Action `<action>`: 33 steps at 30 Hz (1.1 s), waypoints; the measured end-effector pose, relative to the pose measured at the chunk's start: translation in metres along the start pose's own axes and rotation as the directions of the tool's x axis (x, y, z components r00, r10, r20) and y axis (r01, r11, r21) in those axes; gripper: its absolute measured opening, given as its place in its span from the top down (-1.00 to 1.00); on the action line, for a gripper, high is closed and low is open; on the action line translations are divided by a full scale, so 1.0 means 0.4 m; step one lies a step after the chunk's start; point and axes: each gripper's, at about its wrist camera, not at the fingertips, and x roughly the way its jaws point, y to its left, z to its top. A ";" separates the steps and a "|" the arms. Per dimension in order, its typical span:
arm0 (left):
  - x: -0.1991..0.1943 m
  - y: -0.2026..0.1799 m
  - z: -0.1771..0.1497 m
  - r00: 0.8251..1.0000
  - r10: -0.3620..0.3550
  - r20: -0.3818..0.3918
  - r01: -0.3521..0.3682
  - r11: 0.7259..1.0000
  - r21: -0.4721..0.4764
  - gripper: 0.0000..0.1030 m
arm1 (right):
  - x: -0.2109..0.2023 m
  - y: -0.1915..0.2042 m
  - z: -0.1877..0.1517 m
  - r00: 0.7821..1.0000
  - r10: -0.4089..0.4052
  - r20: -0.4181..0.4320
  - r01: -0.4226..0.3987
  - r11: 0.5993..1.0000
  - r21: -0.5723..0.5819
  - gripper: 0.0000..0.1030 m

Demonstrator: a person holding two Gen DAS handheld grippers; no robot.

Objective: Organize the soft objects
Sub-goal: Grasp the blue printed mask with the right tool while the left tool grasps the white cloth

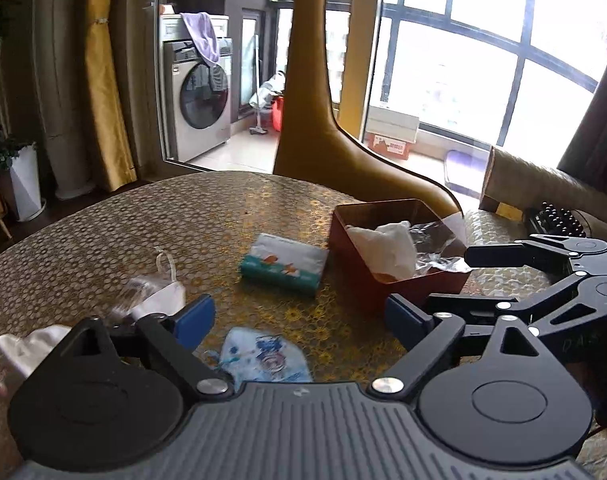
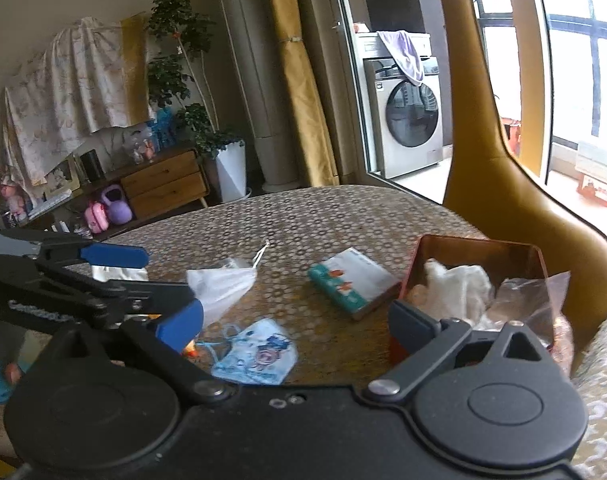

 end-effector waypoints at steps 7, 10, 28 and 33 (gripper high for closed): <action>-0.041 0.104 -0.049 1.000 0.017 -0.003 -0.017 0.996 -0.089 -0.94 | 0.043 0.051 -0.028 0.999 0.035 -0.029 -0.035 0.999 0.010 -0.94; -0.055 0.152 -0.075 0.999 0.049 0.004 -0.048 0.990 -0.134 -0.95 | 0.068 0.075 -0.042 0.998 0.045 -0.048 -0.045 0.999 0.005 -0.94; -0.053 0.347 -0.178 0.970 0.241 -0.022 -0.240 0.943 -0.231 -0.95 | 0.291 0.164 -0.126 0.979 0.021 -0.201 -0.039 0.996 -0.084 -0.94; -0.025 0.376 -0.185 0.958 0.287 -0.019 -0.284 0.935 -0.210 -0.96 | 0.359 0.176 -0.147 0.972 0.001 -0.236 -0.027 0.994 -0.110 -0.94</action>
